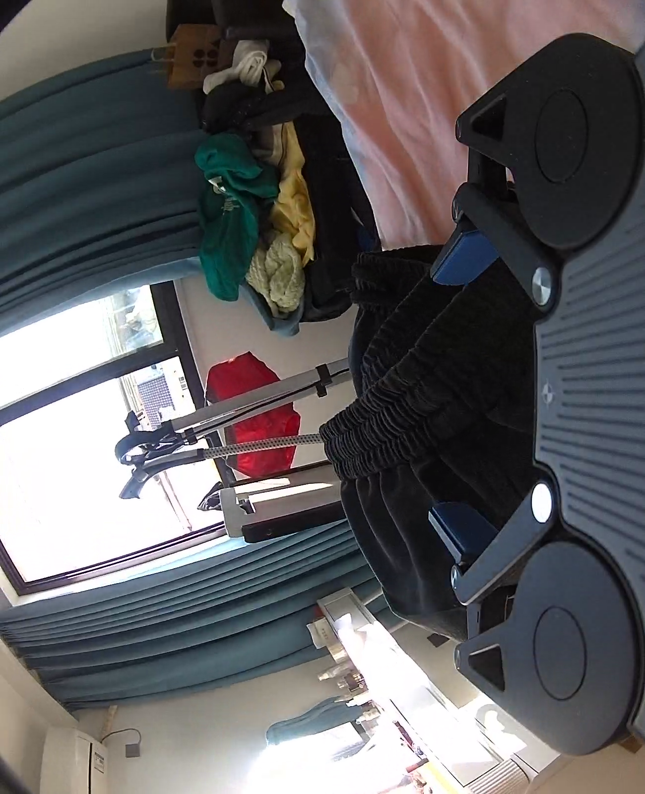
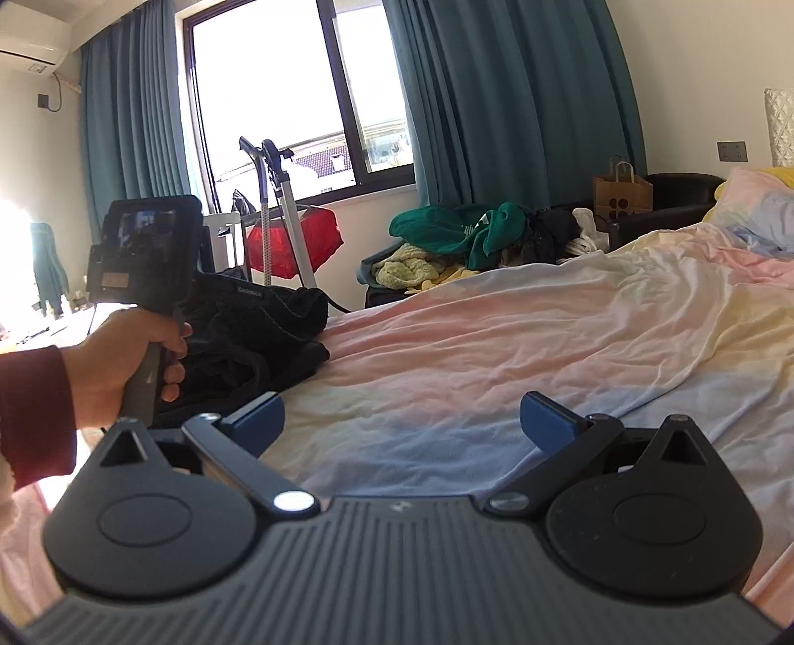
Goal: Fold clothes
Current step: 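Grasp the ribbed black cuff with the left gripper and lift it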
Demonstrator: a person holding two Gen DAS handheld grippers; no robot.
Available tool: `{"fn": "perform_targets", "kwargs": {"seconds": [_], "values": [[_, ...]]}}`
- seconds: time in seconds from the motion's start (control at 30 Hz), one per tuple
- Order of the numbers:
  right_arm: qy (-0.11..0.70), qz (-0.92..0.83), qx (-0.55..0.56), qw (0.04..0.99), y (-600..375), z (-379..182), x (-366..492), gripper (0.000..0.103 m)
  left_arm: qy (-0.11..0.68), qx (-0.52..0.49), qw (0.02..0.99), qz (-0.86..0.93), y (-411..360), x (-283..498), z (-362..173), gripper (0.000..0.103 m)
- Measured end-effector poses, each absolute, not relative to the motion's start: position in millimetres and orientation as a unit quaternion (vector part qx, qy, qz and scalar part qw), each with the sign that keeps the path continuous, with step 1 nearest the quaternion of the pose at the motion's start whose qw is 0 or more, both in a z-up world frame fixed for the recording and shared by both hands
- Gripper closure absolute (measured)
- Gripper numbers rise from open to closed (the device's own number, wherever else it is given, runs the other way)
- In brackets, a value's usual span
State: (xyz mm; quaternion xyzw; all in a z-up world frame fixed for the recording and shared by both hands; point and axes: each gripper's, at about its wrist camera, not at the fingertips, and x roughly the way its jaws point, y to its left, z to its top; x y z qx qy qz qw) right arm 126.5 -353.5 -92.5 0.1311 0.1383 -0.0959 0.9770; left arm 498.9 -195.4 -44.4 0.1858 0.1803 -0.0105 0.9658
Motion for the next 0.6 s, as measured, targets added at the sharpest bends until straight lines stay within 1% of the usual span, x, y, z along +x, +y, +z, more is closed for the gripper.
{"fn": "perform_targets", "kwargs": {"seconds": [0.1,0.2,0.23,0.27,0.3,0.37,0.47,0.6], "values": [[0.147,-0.096,0.14,0.974,-357,-104,141,0.0,0.187,0.198,0.962,0.008,-215,533,-53,0.011],[0.15,-0.085,0.148,0.974,-358,-114,149,0.0,0.2,0.223,0.953,0.041,-228,551,-65,0.02],[0.147,-0.083,0.152,0.974,-359,-116,151,0.0,0.205,0.23,0.95,0.052,-230,554,-69,0.038],[0.144,-0.082,0.156,0.974,-360,-118,151,0.0,0.211,0.237,0.946,0.063,-232,557,-74,0.067],[0.14,-0.083,0.161,0.973,-361,-119,152,0.0,0.215,0.24,0.944,0.068,-232,557,-75,0.076],[0.129,-0.088,0.166,0.974,-363,-119,150,0.0,0.219,0.241,0.943,0.067,-226,548,-73,0.088],[0.113,-0.096,0.163,0.975,-363,-115,147,0.0,0.194,0.246,0.948,0.058,-215,510,-53,0.095],[0.092,-0.103,0.151,0.979,-361,-105,137,0.0,0.159,0.205,0.965,0.038,-179,432,-16,0.097]]}}
